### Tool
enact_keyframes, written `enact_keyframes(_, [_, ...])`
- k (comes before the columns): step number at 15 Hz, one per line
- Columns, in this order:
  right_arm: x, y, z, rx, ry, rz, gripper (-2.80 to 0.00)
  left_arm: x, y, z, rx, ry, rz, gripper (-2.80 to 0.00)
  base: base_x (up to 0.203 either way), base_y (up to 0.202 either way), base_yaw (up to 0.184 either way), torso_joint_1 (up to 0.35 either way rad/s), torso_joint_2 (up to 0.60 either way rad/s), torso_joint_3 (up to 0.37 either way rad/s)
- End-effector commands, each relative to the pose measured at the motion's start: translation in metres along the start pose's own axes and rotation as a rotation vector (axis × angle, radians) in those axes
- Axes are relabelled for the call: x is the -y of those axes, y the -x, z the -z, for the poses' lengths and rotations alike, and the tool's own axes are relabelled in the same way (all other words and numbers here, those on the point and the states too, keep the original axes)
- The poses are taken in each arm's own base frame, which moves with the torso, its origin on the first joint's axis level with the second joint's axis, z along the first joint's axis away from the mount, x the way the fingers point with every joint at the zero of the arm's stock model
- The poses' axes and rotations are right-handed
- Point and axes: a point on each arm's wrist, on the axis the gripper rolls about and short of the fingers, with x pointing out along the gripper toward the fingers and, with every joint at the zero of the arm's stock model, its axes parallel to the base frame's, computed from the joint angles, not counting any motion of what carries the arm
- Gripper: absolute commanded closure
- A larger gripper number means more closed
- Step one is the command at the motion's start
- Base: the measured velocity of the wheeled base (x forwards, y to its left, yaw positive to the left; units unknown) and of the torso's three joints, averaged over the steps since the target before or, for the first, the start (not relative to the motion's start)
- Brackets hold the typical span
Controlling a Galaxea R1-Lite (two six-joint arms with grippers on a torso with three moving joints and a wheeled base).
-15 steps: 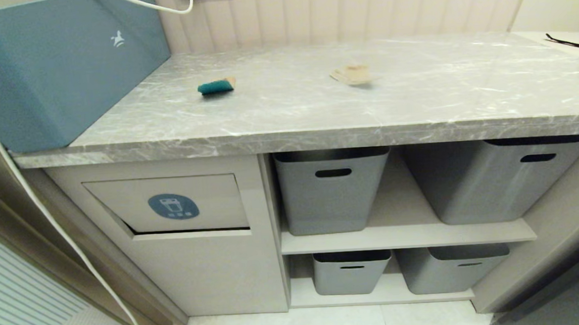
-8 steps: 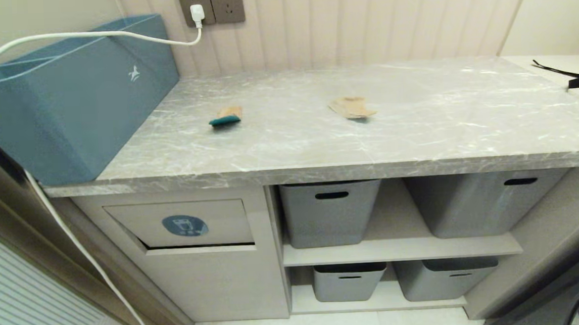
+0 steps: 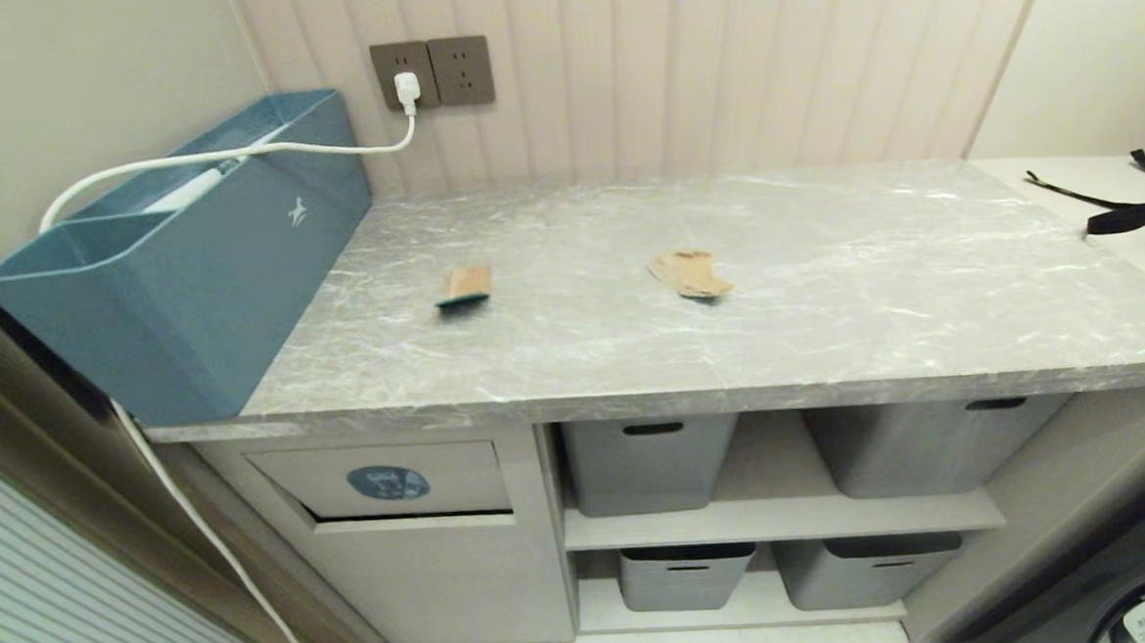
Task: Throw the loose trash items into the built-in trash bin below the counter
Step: Pick up the garbage
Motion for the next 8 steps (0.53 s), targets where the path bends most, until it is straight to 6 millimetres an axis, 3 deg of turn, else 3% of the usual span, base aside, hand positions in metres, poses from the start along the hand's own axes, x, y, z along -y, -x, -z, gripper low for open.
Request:
enact_keyframes(1, [0.000, 0.000, 0.000, -0.001, 0.000, -0.001, 0.00, 0.000, 0.000, 0.000, 0.000, -0.001, 0.000, 0.00, 0.000, 0.000, 0.000, 0.262, -0.55, -0.298])
enact_keyframes(5, [0.000, 0.000, 0.000, -0.001, -0.001, -0.001, 0.00, 0.000, 0.000, 0.000, 0.000, -0.001, 0.000, 0.00, 0.000, 0.000, 0.000, 0.267, -0.57, -0.306])
enact_keyframes(8, [0.000, 0.000, 0.000, 0.002, -0.008, -0.001, 0.00, 0.000, 0.003, -0.014, 0.061, -0.047, 0.034, 0.00, 0.000, 0.000, 0.000, 0.131, -0.26, -0.133])
